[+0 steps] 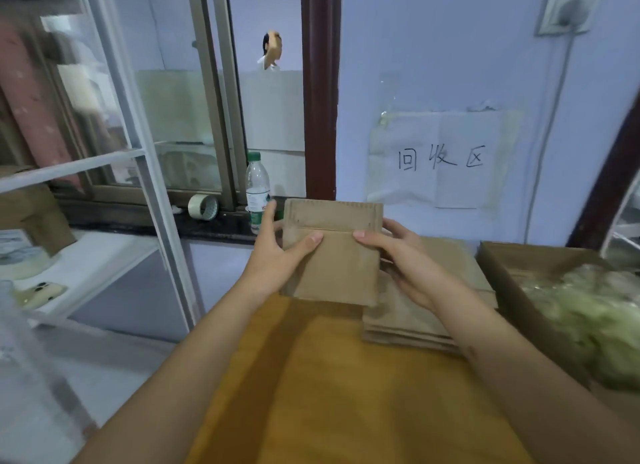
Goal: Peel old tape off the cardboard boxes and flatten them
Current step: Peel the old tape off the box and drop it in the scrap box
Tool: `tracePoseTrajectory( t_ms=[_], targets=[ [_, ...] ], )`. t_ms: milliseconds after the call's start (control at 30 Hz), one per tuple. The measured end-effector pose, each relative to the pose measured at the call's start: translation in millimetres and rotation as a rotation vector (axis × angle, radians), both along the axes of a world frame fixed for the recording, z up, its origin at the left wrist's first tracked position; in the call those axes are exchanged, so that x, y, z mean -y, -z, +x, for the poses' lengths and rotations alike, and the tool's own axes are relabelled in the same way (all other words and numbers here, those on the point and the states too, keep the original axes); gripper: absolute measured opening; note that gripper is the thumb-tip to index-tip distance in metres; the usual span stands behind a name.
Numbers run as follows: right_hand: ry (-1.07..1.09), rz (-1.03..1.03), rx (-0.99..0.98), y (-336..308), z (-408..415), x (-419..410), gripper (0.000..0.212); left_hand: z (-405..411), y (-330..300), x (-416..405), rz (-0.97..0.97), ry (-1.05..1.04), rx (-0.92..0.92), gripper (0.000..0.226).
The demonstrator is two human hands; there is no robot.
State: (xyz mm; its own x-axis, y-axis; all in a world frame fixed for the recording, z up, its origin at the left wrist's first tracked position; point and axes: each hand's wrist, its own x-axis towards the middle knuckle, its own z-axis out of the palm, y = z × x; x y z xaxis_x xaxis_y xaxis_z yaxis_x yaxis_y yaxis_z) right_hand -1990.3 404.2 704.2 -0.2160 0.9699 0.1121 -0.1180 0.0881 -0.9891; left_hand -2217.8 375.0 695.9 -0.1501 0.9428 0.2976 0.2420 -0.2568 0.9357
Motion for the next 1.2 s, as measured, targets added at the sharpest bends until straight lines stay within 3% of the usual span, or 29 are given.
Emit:
tracePoseTrajectory(
  t_ms=[133,300,467,633,800,967,1033,1200],
  targets=[
    [0.034,-0.063,-0.009,7,39,65,0.044,36,24,60,-0.176,0.183,0.225,0.106],
    [0.006,-0.118,0.211,23,83,126,0.056,80,65,116,-0.348,0.182,0.350,0.120],
    [-0.025,-0.137,0.217,43,119,178,0.059,110,77,155,-0.493,0.160,0.456,0.116],
    [-0.025,-0.085,0.180,67,143,221,0.056,122,86,173,-0.604,0.169,0.483,0.105],
    [0.039,0.065,0.331,69,156,238,0.063,129,79,196,-0.626,0.207,0.542,0.052],
    [0.151,0.215,0.567,57,161,237,0.041,139,90,211,-0.634,0.240,0.617,0.060],
    [0.212,0.275,0.616,48,162,239,0.030,144,90,215,-0.604,0.216,0.589,0.060],
    [0.326,0.463,0.806,23,159,241,0.024,147,78,216,-0.549,0.142,0.304,0.063]
  ],
)
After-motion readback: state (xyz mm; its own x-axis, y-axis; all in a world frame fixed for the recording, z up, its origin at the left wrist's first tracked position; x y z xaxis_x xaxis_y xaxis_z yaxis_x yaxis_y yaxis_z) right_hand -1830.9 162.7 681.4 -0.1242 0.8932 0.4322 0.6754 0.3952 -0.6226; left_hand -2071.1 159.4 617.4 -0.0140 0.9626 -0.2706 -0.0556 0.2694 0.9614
